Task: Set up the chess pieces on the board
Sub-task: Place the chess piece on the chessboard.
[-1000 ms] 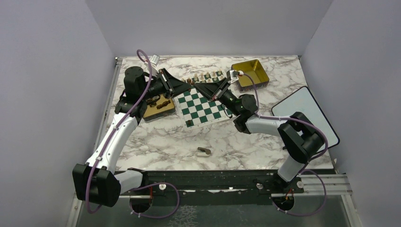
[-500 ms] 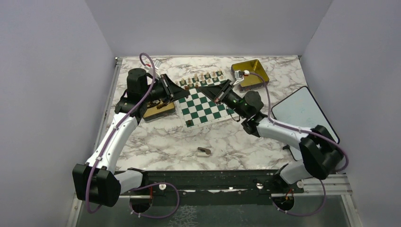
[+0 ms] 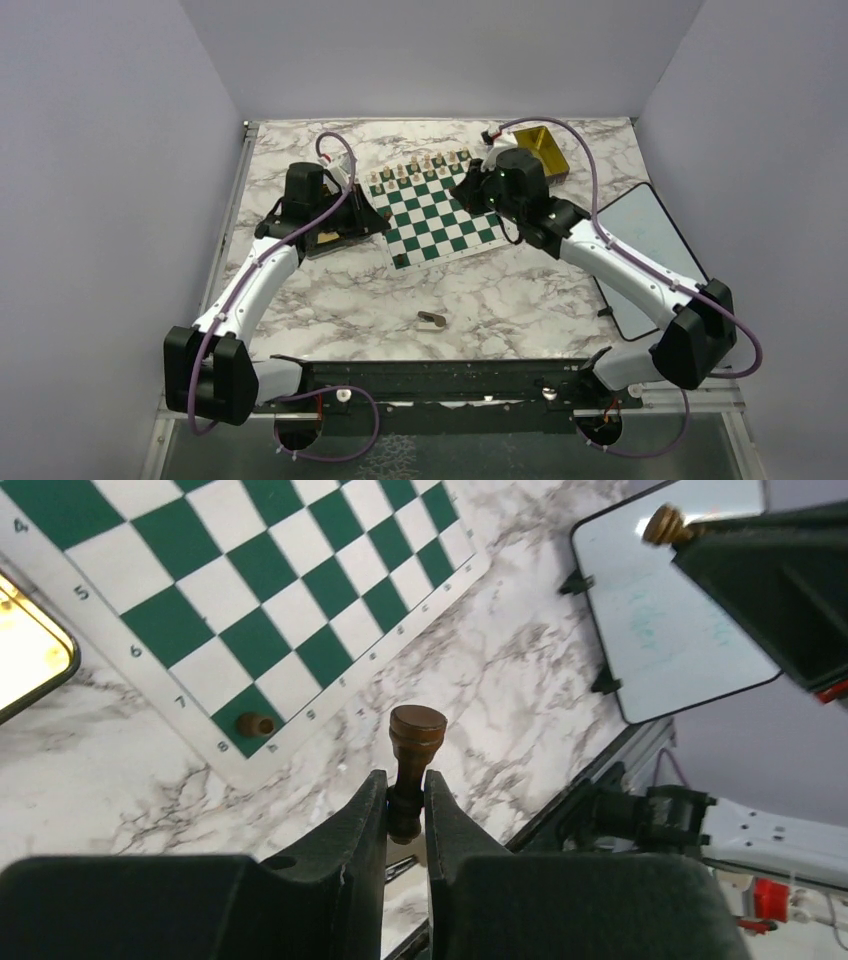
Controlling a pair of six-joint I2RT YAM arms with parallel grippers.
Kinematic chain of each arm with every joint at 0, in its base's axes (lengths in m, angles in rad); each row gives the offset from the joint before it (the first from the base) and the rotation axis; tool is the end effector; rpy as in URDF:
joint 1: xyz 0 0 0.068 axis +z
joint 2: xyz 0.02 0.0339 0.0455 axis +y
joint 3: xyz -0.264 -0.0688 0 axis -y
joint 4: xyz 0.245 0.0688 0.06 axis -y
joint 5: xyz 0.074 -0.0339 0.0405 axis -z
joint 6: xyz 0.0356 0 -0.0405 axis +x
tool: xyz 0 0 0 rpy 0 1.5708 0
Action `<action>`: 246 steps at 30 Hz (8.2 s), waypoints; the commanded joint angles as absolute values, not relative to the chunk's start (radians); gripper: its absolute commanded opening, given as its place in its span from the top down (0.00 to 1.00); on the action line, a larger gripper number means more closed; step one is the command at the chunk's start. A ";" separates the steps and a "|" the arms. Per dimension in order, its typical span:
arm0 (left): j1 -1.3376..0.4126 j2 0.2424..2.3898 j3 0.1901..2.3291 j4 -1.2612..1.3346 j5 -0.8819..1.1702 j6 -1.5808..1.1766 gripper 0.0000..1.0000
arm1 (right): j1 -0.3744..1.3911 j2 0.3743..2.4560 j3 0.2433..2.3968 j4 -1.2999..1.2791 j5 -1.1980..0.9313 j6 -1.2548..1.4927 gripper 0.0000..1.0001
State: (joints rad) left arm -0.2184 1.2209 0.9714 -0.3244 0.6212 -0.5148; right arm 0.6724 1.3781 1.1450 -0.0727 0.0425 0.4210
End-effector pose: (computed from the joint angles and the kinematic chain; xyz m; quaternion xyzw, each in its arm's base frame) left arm 0.2573 -0.0783 0.3033 0.0210 0.8487 -0.4138 0.3287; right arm 0.2561 0.2020 0.3414 -0.0886 0.8016 0.2926 0.5138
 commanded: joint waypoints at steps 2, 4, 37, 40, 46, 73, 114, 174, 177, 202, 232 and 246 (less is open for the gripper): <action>-0.222 1.259 0.916 -0.340 0.591 -0.332 0.91 | 0.644 1.520 1.299 -0.458 0.209 0.173 0.90; -0.228 1.256 0.897 -0.327 0.579 -0.323 0.91 | 0.620 1.590 1.376 -0.522 0.203 0.144 0.89; -0.259 1.157 0.792 -0.275 0.524 -0.288 0.91 | 0.398 2.088 1.668 -0.765 0.068 0.119 0.83; -0.261 1.157 0.792 -0.274 0.521 -0.288 0.91 | 0.393 2.094 1.676 -0.766 0.051 0.120 0.82; -0.261 1.153 0.791 -0.276 0.517 -0.287 0.91 | 0.380 2.108 1.694 -0.770 0.035 0.116 0.80; -0.262 1.140 0.793 -0.288 0.496 -0.278 0.90 | 0.374 2.166 1.720 -0.779 0.005 0.104 0.77; -0.276 1.161 0.802 -0.288 0.554 -0.324 0.88 | 0.375 1.976 1.671 -0.798 -0.066 0.130 0.43; -0.396 1.287 0.909 -0.305 0.961 -0.573 0.87 | 0.853 1.404 0.973 -0.199 -0.594 -1.185 0.74; -0.396 1.281 0.919 -0.305 0.947 -0.578 0.81 | 0.854 1.400 0.962 -0.184 -0.597 -1.160 0.86; -0.396 1.139 0.985 -0.291 0.632 -0.718 0.54 | 0.853 1.296 0.715 0.538 -0.191 -0.028 0.99; -0.428 1.187 0.960 -0.229 0.605 -0.736 0.87 | 0.853 1.314 0.729 0.498 -0.185 0.037 0.98; -0.532 1.229 1.017 -0.306 0.410 -0.630 0.93 | 0.853 1.216 0.667 0.304 -0.186 0.090 0.28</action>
